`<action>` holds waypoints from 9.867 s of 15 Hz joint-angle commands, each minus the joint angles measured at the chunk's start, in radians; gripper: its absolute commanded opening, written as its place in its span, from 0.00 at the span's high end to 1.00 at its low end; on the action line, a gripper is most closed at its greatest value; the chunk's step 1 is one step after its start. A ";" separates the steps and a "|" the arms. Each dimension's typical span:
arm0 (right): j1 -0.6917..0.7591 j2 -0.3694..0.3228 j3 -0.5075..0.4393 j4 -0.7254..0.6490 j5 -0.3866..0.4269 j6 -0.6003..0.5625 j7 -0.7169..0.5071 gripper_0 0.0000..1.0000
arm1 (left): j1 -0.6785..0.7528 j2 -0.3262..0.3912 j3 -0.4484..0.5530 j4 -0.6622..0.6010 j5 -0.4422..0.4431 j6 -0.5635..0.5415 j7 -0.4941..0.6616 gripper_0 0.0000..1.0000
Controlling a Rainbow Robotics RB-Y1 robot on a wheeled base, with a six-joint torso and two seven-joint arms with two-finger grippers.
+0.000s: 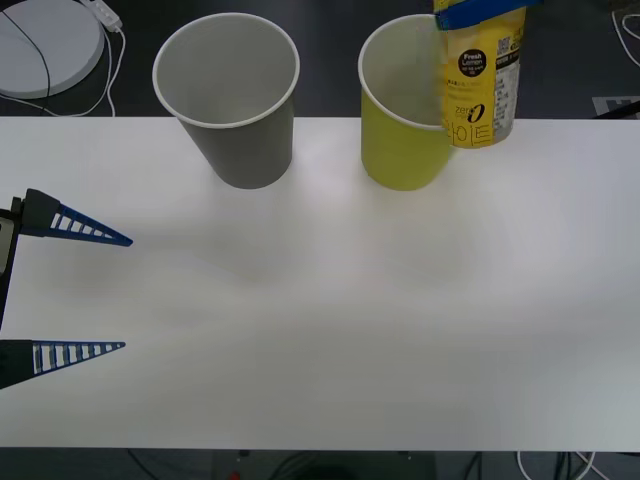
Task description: Put the can into the green bin and the plastic bottle into the gray bin
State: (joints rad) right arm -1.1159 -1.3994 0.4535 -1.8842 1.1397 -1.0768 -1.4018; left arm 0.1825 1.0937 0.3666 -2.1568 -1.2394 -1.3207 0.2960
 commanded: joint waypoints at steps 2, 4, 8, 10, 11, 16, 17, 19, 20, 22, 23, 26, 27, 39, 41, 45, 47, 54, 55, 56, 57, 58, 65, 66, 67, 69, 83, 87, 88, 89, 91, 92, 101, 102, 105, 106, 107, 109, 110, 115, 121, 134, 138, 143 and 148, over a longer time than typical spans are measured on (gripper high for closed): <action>-0.243 0.100 0.220 0.145 0.051 -0.015 -0.049 1.00 | 0.000 0.000 0.000 0.000 0.000 0.000 0.000 0.00; -0.340 0.157 0.320 0.232 0.061 -0.015 -0.049 1.00 | 0.000 0.000 0.000 0.000 0.000 0.000 0.000 0.00; -0.498 0.275 0.464 0.416 0.072 -0.017 -0.049 1.00 | 0.000 0.000 0.000 0.000 0.000 0.000 0.000 0.00; -0.567 0.333 0.525 0.508 0.074 -0.023 -0.049 1.00 | 0.000 0.000 0.000 0.000 0.000 0.000 0.000 0.00; -0.596 0.358 0.547 0.545 0.074 -0.028 -0.049 1.00 | 0.000 0.000 0.000 0.000 0.000 0.000 0.000 0.00; -0.694 0.477 0.594 0.703 0.094 -0.084 -0.051 1.00 | 0.000 0.000 0.000 0.000 0.000 0.000 0.000 0.00; -0.725 0.500 0.626 0.732 0.094 -0.084 -0.049 1.00 | 0.000 0.000 0.000 0.000 0.000 0.000 0.000 0.00; -0.759 0.548 0.662 0.784 0.094 -0.087 -0.051 1.00 | 0.000 0.000 0.000 0.000 0.000 0.000 0.000 0.00; -0.774 0.588 0.663 0.830 0.101 -0.098 -0.063 1.00 | 0.000 0.000 0.000 0.000 0.000 0.000 0.000 0.00; -0.795 0.642 0.669 0.895 0.115 -0.110 -0.063 1.00 | 0.000 0.000 0.000 0.000 0.000 0.000 0.000 0.00; -0.812 0.675 0.680 0.935 0.121 -0.114 -0.063 1.00 | 0.000 0.000 0.000 0.000 0.000 0.000 0.000 0.00; -0.852 0.761 0.714 1.041 0.135 -0.115 -0.063 1.00 | 0.000 0.000 0.000 0.000 0.000 0.000 0.000 0.00; -0.863 0.787 0.722 1.074 0.138 -0.115 -0.063 1.00 | 0.000 0.000 0.000 0.000 0.000 0.000 0.000 0.00; -0.947 1.033 0.755 1.349 0.167 -0.092 -0.063 1.00 | 0.000 0.000 0.000 0.000 0.000 0.000 0.000 0.00; -0.947 1.057 0.760 1.369 0.173 -0.069 -0.063 1.00 | 0.000 0.000 0.000 0.000 0.000 0.000 0.000 0.00; -0.949 1.100 0.781 1.399 0.181 -0.029 -0.063 1.00 | 0.000 0.000 0.000 0.000 0.000 0.000 0.000 0.00; -0.949 1.117 0.798 1.410 0.184 -0.008 -0.063 1.00 | 0.000 0.000 0.000 0.000 0.000 0.000 0.000 0.00; -0.947 1.151 0.827 1.430 0.181 0.037 -0.063 1.00 | 0.000 0.000 0.000 0.000 0.000 0.000 0.000 0.00; -0.947 1.151 0.827 1.429 0.178 0.037 -0.062 1.00 | 0.000 0.000 0.000 0.000 0.000 0.000 0.000 0.00; -0.947 1.151 0.827 1.430 0.178 0.037 -0.063 1.00 | 0.000 0.000 0.000 0.000 0.000 0.000 0.000 0.00; -0.947 1.151 0.827 1.430 0.178 0.037 -0.063 1.00 | 0.000 0.000 0.000 0.000 0.000 0.000 0.000 0.00; -0.947 1.151 0.829 1.430 0.180 0.037 -0.063 0.86 | 0.000 0.000 0.000 0.000 0.000 0.000 0.000 0.00; -0.944 1.151 0.840 1.441 0.161 0.040 -0.009 0.00 | 0.000 0.000 0.000 0.000 0.000 0.000 0.000 0.00; -0.944 1.151 0.840 1.442 0.160 0.041 -0.009 0.00 | 0.000 0.000 0.000 0.000 0.000 0.000 0.000 0.00; -0.944 1.151 0.841 1.444 0.158 0.043 -0.009 0.00 | 0.000 0.000 0.000 0.000 0.000 0.000 0.000 0.00; -0.944 1.151 0.841 1.444 0.158 0.044 -0.009 0.00 | 0.000 0.000 0.000 0.000 0.000 0.000 0.000 0.00; -0.883 1.033 0.807 1.287 0.137 0.046 0.060 0.00 | 0.000 0.000 0.000 0.000 0.000 0.000 0.000 0.00; -0.835 0.918 0.778 1.113 0.135 0.046 0.060 0.00 | 0.000 0.000 0.000 0.000 0.000 0.000 0.000 0.00; -0.821 0.885 0.766 1.068 0.135 0.046 0.060 0.00 | 0.000 0.000 0.000 0.000 0.000 0.000 0.000 0.00; -0.809 0.861 0.757 1.030 0.137 0.046 0.060 0.00 | 0.000 0.000 0.000 0.000 0.000 0.000 0.000 0.00; -0.779 0.806 0.734 0.944 0.141 0.046 0.060 0.00 | 0.000 0.000 0.000 0.000 0.000 0.000 0.000 0.00; -0.763 0.781 0.720 0.907 0.146 0.046 0.060 0.00 | 0.000 0.000 0.000 0.000 0.000 0.000 0.000 0.00; -0.570 0.551 0.583 0.579 0.150 0.046 0.142 0.00 | 0.000 0.000 0.000 0.000 0.000 0.000 0.000 0.00; -0.551 0.533 0.570 0.551 0.150 0.046 0.152 0.00 | 0.000 0.000 0.000 0.000 0.000 0.000 0.000 0.00; -0.473 0.445 0.525 0.427 0.141 0.069 0.182 0.00 | 0.000 0.000 0.000 0.000 0.000 0.000 0.000 0.00; -0.446 0.424 0.508 0.395 0.140 0.077 0.195 0.00 | 0.000 0.000 0.000 0.000 0.000 0.000 0.000 0.00; -0.415 0.396 0.491 0.355 0.137 0.084 0.208 0.00 | 0.000 0.000 0.000 0.000 0.000 0.000 0.000 0.00; -0.352 0.350 0.458 0.275 0.132 0.104 0.222 0.00 | 0.000 0.000 0.000 0.000 0.000 0.000 0.000 0.00; -0.320 0.326 0.439 0.238 0.121 0.115 0.241 0.00 | 0.000 0.000 0.000 0.000 0.000 0.000 0.000 0.00; -0.137 0.220 0.324 0.070 0.115 0.153 0.290 0.00 | 0.000 0.000 0.000 0.000 0.000 0.000 0.000 0.00; 0.191 0.145 0.074 -0.105 0.107 0.164 0.414 0.00 | 0.000 0.000 0.000 0.000 0.000 0.000 0.000 0.00; 1.013 0.106 -0.493 -0.345 -0.029 0.169 0.935 0.00 | 0.000 0.000 0.000 0.000 0.000 0.000 0.000 0.00; 1.147 0.112 -0.552 -0.342 -0.092 0.169 1.093 0.00 | 0.000 0.000 0.000 0.000 0.000 0.000 0.000 0.00; 1.251 0.120 -0.604 -0.316 -0.146 0.127 1.215 0.00 | 0.000 0.000 0.000 0.000 0.000 0.000 0.000 0.00; 1.274 0.143 -0.621 -0.306 -0.144 0.069 1.227 0.00 | 0.000 0.000 0.000 0.000 0.000 0.000 0.000 0.00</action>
State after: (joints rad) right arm 0.1507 -1.2565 -0.1673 -2.1874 0.9956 -1.0074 -0.1765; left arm 0.1825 1.0937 0.3666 -2.1568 -1.2395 -1.3208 0.2960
